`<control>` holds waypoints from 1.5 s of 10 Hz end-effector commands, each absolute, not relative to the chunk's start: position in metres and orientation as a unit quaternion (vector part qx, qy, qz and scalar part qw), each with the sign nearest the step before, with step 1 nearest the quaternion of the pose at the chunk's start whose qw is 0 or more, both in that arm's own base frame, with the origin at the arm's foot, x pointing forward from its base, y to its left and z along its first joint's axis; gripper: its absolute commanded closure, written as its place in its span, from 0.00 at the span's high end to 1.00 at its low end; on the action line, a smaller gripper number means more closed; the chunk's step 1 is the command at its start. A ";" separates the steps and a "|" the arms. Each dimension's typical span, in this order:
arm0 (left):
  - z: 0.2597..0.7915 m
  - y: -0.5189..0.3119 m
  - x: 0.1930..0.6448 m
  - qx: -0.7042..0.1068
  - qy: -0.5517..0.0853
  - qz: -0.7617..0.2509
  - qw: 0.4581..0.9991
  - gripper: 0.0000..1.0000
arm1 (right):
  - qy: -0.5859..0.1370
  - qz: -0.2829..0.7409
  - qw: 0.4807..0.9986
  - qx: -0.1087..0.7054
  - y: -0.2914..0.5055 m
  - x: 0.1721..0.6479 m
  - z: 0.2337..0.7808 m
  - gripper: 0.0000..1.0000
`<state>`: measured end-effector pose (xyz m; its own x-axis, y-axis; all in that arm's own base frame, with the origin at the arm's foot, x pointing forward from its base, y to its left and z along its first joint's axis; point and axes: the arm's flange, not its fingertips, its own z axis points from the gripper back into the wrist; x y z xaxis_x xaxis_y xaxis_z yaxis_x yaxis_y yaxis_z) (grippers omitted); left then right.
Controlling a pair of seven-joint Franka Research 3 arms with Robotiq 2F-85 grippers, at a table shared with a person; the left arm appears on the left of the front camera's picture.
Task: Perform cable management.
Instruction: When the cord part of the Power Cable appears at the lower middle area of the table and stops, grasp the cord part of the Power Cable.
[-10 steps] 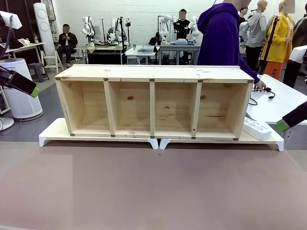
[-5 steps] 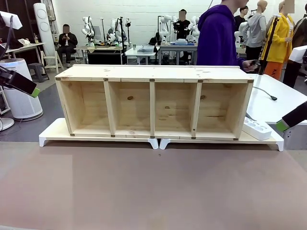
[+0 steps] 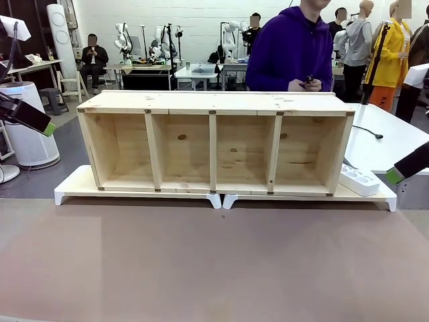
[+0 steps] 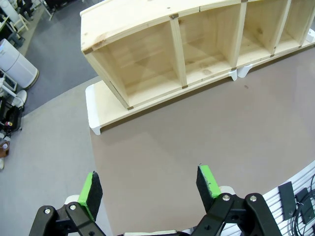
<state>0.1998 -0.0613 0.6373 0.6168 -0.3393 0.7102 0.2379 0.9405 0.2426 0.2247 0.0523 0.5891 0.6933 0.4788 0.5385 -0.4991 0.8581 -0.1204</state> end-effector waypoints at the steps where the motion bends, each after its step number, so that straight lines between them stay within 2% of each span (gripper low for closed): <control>1: 0.639 -0.060 0.203 0.064 -0.412 -0.168 0.893 1.00 | -0.285 0.267 0.920 0.018 0.053 0.226 0.588 1.00; 15: 0.639 -0.060 0.203 0.064 -0.412 -0.168 0.893 1.00 | -0.285 0.267 0.920 0.018 0.053 0.226 0.588 1.00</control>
